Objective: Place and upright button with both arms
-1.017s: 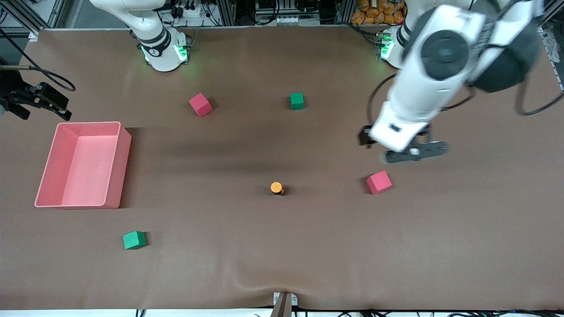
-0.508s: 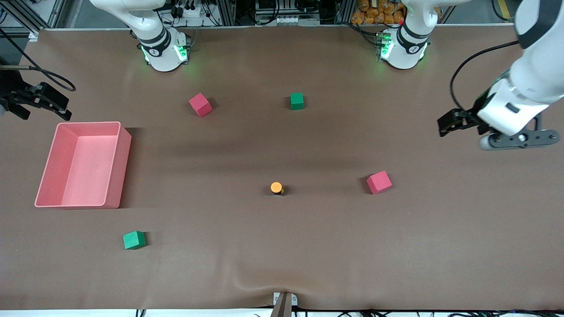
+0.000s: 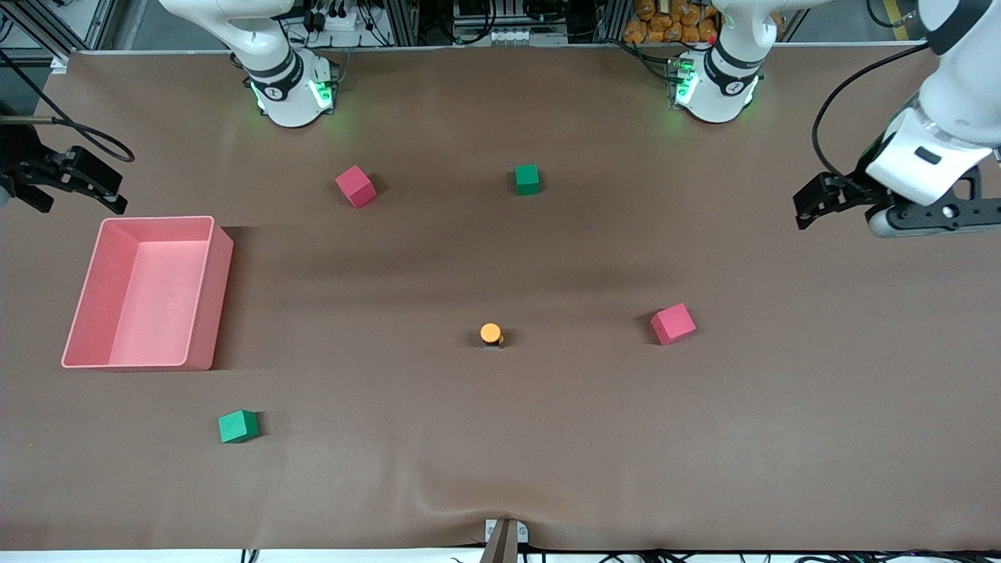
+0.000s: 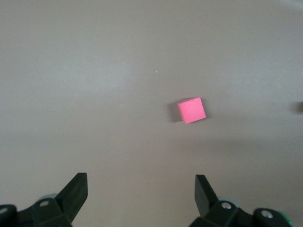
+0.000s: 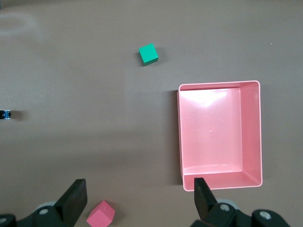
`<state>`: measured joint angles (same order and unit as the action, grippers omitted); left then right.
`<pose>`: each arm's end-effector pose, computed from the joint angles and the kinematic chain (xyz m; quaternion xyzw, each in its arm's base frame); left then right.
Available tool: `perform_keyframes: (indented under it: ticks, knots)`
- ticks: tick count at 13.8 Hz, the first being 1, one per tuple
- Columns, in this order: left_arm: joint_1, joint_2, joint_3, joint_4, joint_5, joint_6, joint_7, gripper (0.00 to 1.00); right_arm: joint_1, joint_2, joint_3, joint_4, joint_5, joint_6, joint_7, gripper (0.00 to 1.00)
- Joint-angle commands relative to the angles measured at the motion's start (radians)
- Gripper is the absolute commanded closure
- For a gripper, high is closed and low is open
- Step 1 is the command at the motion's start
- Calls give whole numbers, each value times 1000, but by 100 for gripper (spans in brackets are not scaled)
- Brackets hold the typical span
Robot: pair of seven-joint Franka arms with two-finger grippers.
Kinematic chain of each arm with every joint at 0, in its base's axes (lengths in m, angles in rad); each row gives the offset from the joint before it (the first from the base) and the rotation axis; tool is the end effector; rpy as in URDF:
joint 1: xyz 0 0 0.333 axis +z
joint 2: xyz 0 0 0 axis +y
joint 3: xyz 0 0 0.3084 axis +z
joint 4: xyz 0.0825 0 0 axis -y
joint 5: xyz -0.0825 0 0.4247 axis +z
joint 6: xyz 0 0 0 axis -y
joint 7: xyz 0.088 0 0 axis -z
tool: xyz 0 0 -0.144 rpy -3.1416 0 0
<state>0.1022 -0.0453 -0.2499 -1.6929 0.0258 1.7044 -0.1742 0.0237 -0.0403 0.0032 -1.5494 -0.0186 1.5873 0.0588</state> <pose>0.5883 -0.0865 0.5549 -0.9994 -0.0118 -0.0303 0.0137 0.5876 0.0132 0.6163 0.9991 -0.0161 0.0395 0.0077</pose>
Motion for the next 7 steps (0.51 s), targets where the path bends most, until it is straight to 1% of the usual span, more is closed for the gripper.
perform_keyframes:
  ticks: [1,2,6,7]
  knots:
    - [22,-15,-2,28,-17,-26,45,0,1,10,0,18,-8,-12,-7,0]
    - [22,-11,-2,54,-17,-49,42,0,1,10,0,20,-8,-12,-7,0]
    - [20,-11,-2,103,-17,-138,42,0,1,10,0,18,-8,-12,-7,0]
    - [20,-11,-2,108,-17,-143,42,0,2,10,0,18,-8,-12,-7,0]
